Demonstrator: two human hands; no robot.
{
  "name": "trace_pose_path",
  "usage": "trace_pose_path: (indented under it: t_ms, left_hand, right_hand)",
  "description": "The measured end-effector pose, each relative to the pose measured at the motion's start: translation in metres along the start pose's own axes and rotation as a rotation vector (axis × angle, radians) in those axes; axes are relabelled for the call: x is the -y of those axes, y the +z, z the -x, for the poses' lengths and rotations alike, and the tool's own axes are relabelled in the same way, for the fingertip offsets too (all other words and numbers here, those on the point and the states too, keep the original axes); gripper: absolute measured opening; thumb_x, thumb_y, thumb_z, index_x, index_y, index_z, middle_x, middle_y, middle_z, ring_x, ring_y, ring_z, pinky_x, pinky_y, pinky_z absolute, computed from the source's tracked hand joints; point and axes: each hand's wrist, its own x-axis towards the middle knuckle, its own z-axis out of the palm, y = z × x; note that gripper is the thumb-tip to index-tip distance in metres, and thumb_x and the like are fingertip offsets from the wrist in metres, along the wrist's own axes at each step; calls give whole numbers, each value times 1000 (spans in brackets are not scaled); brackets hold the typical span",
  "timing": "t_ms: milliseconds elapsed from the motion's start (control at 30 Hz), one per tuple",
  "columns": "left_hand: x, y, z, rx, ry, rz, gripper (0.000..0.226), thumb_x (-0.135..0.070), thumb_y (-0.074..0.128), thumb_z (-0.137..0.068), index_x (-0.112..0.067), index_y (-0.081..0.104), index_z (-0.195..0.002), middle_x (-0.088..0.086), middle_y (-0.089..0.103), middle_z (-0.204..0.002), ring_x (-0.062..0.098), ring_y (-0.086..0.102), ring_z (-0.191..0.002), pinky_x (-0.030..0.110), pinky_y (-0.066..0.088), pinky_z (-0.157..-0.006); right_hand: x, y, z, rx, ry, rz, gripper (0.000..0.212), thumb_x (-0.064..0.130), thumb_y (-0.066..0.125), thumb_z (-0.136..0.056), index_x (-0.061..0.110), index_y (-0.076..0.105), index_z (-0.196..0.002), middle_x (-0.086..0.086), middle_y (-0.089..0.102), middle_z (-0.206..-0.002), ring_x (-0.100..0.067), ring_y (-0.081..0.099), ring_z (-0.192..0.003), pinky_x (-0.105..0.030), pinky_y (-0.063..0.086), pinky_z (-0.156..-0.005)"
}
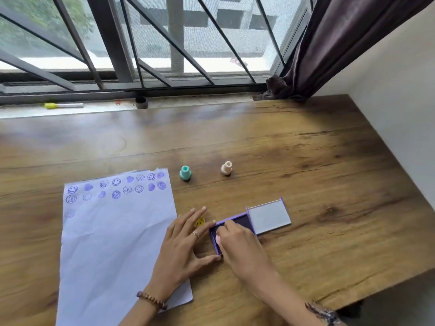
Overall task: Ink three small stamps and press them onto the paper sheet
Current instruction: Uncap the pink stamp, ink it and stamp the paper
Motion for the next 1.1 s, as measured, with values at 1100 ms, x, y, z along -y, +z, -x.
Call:
trace_pose_path:
  t_ms: [1100]
  left_hand:
    - [178, -155, 93, -129, -357, -40, 57, -50, 67, -75, -39, 47, -128, 1, 25, -152, 24, 11, -141, 37, 11, -112]
  right_hand:
    - [224, 19, -120, -235, 224, -521, 16, 16, 54, -80, 4, 65, -81, -10, 67, -91, -25, 61, -84, -36, 48, -75]
